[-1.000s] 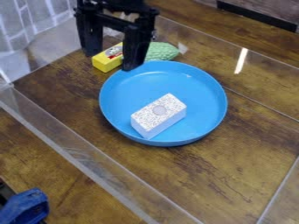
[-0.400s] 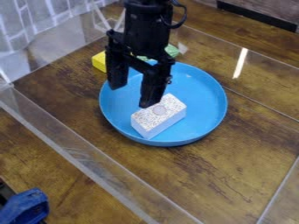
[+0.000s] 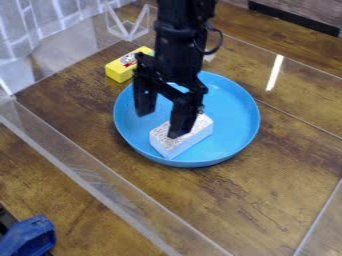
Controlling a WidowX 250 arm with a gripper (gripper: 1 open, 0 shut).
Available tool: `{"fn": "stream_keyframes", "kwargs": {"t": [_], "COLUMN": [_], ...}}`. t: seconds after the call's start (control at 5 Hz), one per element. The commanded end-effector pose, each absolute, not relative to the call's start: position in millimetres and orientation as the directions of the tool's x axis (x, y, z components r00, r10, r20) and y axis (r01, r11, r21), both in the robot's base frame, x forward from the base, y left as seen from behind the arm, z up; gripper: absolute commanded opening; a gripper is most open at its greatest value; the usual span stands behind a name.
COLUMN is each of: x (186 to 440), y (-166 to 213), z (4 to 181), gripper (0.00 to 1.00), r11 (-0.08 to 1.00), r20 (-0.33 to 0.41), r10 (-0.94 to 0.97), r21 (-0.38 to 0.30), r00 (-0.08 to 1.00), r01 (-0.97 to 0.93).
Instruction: Remove the white object from inside the blue tray and put it on the table
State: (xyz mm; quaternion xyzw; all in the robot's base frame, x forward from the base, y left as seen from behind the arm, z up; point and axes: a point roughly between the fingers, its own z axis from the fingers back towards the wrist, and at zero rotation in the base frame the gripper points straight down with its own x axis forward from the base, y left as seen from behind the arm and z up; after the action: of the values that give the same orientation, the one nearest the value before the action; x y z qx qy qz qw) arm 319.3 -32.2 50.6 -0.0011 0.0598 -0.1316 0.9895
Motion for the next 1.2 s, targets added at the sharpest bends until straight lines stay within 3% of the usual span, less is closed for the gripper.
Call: {"fn": "stream_keyframes", "kwargs": {"t": [0.0,1.0], "x": [338.2,364.4], "y": [-40.7,-37.9], "z": [64.4,44.9], "gripper": [1.0,1.0], "r11": [0.961,0.953], "r20": [-0.039,-0.022], "r10": [-0.275,-0.303], "r21": [-0.004,-0.016], "r00": [0.961,0.953], "r01": [0.275,0.303]}}
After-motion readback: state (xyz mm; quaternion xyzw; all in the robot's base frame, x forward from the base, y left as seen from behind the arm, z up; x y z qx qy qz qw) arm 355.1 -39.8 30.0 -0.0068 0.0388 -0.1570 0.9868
